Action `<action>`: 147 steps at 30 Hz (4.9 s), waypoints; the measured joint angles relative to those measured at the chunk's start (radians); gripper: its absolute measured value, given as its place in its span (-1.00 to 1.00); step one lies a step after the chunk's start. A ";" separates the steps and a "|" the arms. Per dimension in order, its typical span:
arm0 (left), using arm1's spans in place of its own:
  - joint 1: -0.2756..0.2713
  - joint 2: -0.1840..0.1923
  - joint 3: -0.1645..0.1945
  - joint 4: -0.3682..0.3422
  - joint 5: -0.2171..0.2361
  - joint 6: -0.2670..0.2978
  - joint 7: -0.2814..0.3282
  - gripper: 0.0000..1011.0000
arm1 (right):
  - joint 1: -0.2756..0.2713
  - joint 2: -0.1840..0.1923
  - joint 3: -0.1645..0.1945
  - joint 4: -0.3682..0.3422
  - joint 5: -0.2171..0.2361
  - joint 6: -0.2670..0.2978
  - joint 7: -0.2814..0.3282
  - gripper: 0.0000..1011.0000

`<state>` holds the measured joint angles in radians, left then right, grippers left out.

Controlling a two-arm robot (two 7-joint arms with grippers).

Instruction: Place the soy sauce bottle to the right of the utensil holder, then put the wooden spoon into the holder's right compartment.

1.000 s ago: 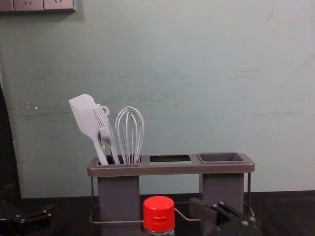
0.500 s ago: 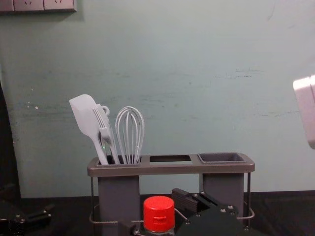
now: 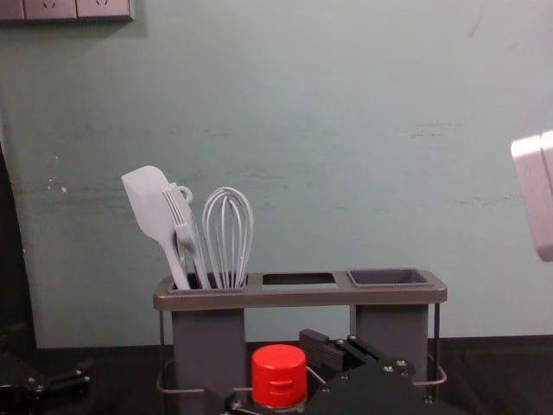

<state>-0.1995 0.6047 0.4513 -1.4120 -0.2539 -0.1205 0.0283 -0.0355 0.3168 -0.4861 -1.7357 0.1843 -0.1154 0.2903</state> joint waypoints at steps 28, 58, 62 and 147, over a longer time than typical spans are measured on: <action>0.000 0.000 0.000 0.000 0.000 0.000 0.000 0.98 | -0.019 -0.049 0.016 0.001 -0.050 0.015 0.047 -0.24; 0.000 0.000 0.000 0.000 0.000 0.000 0.000 0.98 | -0.035 0.038 0.147 -0.160 0.022 0.016 0.058 -0.24; 0.000 0.000 0.000 0.000 0.000 0.000 0.000 0.98 | -0.034 0.052 0.168 -0.167 0.024 0.019 0.056 -0.24; 0.000 0.000 0.000 0.000 0.000 0.000 0.000 0.98 | 0.316 0.004 0.274 0.386 0.219 0.038 0.095 -0.24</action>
<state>-0.1995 0.6047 0.4514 -1.4120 -0.2539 -0.1205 0.0283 0.2809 0.3204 -0.2118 -1.3495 0.4035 -0.0772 0.3849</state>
